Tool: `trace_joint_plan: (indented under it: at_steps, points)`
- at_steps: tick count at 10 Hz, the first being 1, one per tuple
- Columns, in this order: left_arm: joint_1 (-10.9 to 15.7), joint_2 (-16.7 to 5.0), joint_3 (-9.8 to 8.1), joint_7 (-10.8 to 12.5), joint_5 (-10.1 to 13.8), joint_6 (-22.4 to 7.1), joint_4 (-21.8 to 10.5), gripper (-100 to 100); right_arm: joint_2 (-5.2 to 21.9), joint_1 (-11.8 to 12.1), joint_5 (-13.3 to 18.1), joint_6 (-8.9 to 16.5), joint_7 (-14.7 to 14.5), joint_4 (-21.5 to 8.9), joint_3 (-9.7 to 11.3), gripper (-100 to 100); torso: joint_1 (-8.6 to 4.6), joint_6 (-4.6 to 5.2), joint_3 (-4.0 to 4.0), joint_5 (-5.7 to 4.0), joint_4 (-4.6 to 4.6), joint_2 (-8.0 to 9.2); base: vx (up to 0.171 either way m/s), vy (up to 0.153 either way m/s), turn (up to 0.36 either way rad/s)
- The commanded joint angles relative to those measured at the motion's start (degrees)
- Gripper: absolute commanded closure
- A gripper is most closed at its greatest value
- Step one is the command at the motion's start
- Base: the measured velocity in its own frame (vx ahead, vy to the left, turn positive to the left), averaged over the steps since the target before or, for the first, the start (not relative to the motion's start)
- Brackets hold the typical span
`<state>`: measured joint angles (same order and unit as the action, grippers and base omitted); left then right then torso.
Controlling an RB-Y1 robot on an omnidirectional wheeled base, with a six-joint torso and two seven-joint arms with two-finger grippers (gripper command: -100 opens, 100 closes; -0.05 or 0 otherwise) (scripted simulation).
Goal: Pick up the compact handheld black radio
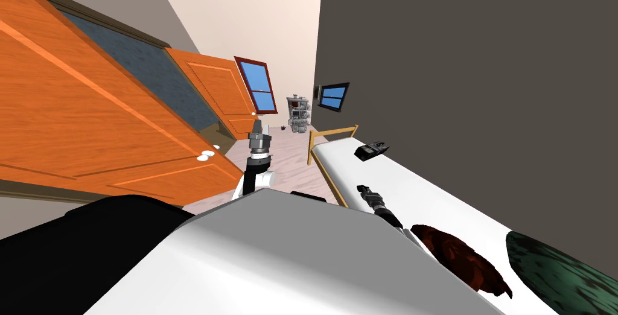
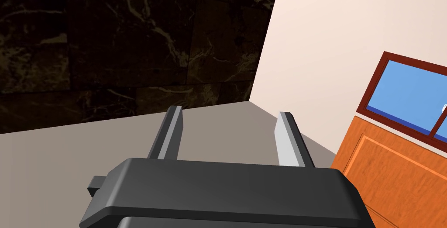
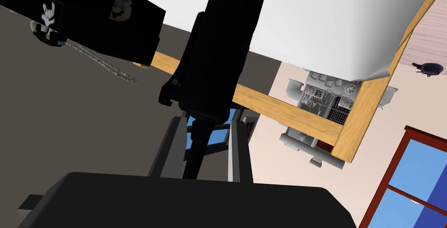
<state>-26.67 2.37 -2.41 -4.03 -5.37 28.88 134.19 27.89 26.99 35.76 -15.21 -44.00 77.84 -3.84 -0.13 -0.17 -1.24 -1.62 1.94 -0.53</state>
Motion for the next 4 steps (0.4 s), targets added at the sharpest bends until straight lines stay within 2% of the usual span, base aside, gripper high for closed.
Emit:
trace_joint_plan:
  at_steps: [1, 2, 3, 4]
  points:
    - [0.0, 0.0, 0.0, 0.0, 0.0, 0.0, 0.0, 0, -0.3, 0.4, -0.8, -1.8, -2.9, -0.1, -1.7, 100, 0.0, 0.0, 0.0, 0.0, 0.0, 0.0, 0.014, 0.023, -0.008]
    - [0.0, 0.0, 0.0, 0.0, 0.0, 0.0, 0.0, 0, -0.3, 0.4, -0.8, -1.8, -3.8, -0.1, -1.7, 100, -0.04, 0.0, 0.02, -0.02, -0.01, 0.03, 0.0, 0.0, 0.0]
    - [0.0, 0.0, 0.0, 0.0, 0.0, 0.0, 0.0, 0, -0.2, 0.4, -0.8, -1.5, -2.8, 0.1, -1.5, 100, -0.1, -0.02, 0.03, -0.03, 0.0, 0.06, 0.0, 0.0, 0.0]
    - [0.0, 0.0, 0.0, 0.0, 0.0, 0.0, 0.0, 0, -0.2, 0.4, -0.8, -1.7, -3.1, 0.0, -1.5, 0, -0.12, -0.02, 0.03, -0.04, 0.0, 0.07, 0.0, 0.0, 0.0]
